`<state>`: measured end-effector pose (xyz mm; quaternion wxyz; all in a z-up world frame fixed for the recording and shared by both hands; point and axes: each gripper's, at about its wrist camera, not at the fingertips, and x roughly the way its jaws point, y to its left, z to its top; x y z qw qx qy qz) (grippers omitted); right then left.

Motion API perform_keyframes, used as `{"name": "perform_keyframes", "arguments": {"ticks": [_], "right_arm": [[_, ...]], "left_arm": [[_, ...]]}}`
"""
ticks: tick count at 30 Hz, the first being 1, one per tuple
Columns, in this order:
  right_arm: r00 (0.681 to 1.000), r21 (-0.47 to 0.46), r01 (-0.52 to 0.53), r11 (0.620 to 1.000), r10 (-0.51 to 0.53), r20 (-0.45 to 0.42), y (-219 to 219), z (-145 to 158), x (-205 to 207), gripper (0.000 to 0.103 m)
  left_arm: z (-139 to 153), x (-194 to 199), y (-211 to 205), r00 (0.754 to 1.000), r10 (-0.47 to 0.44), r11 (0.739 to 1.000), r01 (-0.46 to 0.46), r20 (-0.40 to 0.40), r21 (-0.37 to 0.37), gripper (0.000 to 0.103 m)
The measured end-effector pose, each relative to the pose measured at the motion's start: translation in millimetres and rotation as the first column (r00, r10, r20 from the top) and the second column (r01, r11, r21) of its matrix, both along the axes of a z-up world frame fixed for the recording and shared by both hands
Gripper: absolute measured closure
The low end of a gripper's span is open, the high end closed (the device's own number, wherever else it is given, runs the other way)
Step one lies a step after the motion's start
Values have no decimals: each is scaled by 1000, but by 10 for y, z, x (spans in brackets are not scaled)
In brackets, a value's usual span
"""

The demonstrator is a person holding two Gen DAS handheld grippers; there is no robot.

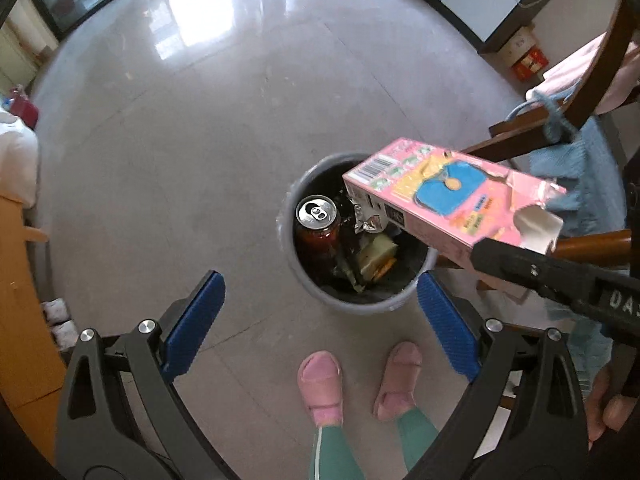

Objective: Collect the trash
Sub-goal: 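Carry the pink box with the right gripper over the bin and release, then lower the right gripper beside the bin and grasp the clear wrapper on the floor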

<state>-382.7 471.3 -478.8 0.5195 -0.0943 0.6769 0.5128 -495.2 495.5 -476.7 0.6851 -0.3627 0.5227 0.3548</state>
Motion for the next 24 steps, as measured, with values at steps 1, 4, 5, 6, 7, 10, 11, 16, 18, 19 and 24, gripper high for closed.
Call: {"name": "perform_keyframes", "arguments": {"ticks": [1, 4, 5, 6, 7, 10, 11, 16, 18, 19, 24], "right_arm": [[1000, 19, 8, 1000, -8, -13, 44, -187, 36, 92], [1000, -10, -8, 1000, 7, -25, 133, -703, 123, 83], [999, -36, -7, 999, 6, -44, 125, -877, 142, 76], [999, -64, -5, 998, 1, -54, 92, -1027, 169, 65], [998, -81, -6, 997, 2, -58, 64, -1112, 176, 62], [999, -86, -22, 996, 18, -49, -116, -1215, 167, 59], [999, -84, -25, 996, 21, -46, -188, -1204, 184, 59], [1000, -81, -2, 997, 4, 20, -554, -1051, 317, 58], [998, -84, 1, 996, 5, 70, -663, -998, 386, 58], [994, -92, 1, 996, 9, 107, -731, -977, 436, 58], [961, -157, 35, 987, 10, 277, -940, -1188, 726, 58]], "left_arm": [[-130, 62, 13, 1000, 0, 1000, 0, 1, -2, 9], [-581, 129, 52, 1000, -5, 1000, 5, 0, 5, 9], [-716, 138, 57, 1000, -7, 1000, 7, -3, 0, 9], [-875, 156, 51, 1000, -5, 1000, 4, -17, -11, 9], [-1000, 165, 36, 1000, -5, 1000, 4, -22, -28, 9], [-1184, 195, -59, 999, -17, 999, 15, -30, -45, 9], [-1213, 206, -108, 999, -20, 999, 19, -26, -46, 9], [-1204, 248, -340, 999, -47, 998, 47, -11, -47, 9], [-1194, 283, -438, 998, -55, 997, 56, 6, -48, 9], [-1193, 307, -494, 998, -57, 997, 58, 13, -50, 9], [-1263, 482, -816, 993, -101, 994, 104, 62, -47, 9]]}}
